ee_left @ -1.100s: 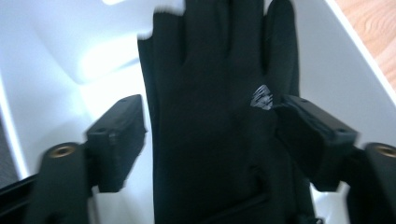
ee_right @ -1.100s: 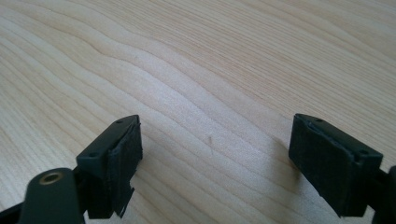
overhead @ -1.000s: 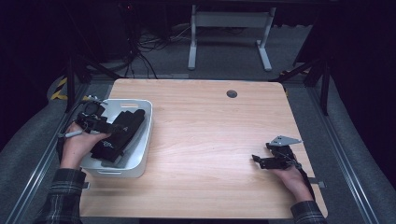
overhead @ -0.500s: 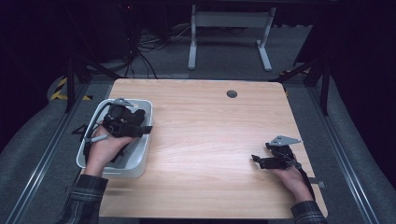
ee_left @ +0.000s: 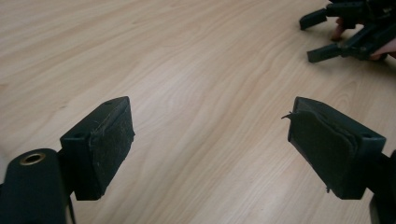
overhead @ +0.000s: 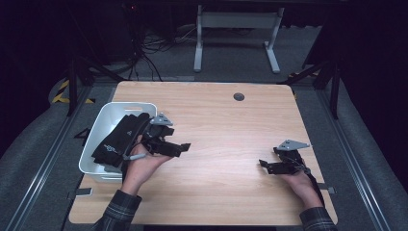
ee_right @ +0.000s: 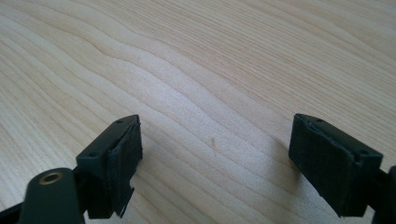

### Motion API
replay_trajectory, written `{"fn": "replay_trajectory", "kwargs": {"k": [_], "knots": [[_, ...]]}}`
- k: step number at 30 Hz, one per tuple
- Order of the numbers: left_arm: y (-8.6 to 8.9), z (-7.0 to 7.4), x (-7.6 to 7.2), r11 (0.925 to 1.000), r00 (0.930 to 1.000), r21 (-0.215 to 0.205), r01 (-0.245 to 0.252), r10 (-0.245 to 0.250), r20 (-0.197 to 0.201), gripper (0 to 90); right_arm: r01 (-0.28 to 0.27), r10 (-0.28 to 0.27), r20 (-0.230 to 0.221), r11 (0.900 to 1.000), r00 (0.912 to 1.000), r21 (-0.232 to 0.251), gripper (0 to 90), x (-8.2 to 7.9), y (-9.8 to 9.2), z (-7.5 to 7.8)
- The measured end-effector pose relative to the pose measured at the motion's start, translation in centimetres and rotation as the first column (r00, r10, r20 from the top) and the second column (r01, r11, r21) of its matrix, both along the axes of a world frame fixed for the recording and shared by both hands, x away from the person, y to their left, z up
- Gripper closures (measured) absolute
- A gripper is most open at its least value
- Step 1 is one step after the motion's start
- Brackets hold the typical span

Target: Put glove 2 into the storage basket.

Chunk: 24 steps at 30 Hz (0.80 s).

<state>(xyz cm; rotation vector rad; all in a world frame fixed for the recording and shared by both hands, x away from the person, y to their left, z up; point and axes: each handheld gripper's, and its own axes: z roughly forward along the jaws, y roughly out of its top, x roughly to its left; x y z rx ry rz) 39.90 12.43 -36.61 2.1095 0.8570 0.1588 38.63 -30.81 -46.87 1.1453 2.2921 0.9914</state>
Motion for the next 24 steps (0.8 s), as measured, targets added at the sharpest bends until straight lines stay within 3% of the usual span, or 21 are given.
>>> {"fn": "replay_trajectory", "kwargs": {"k": [10, 13, 18, 24], "knots": [[-4.4, -3.8, -1.3, 0.9957, 0.9960, 0.038, 0.085, -0.084, -0.030, 15.2, -0.003, 0.003, 0.000, 1.000, 1.0000, 0.001, 18.0, 0.0, 0.0, 0.0], [-5.4, -5.2, -1.5, 0.9917, 0.9939, 0.076, 0.103, -0.100, -0.047, 15.2, -0.003, 0.003, 0.000, 1.000, 1.0000, 0.001, 18.0, 0.0, 0.0, 0.0], [-6.5, -7.0, -1.8, 0.9846, 0.9896, 0.118, 0.129, -0.120, -0.079, 15.2, -0.004, 0.004, 0.000, 1.000, 1.0000, 0.001, 18.0, 0.0, 0.0, 0.0], [-6.8, -7.7, -1.8, 0.9799, 0.9892, 0.148, 0.134, -0.123, -0.080, 15.2, -0.005, 0.005, -0.001, 1.000, 1.0000, 0.001, 18.0, 0.0, 0.0, 0.0]]}}
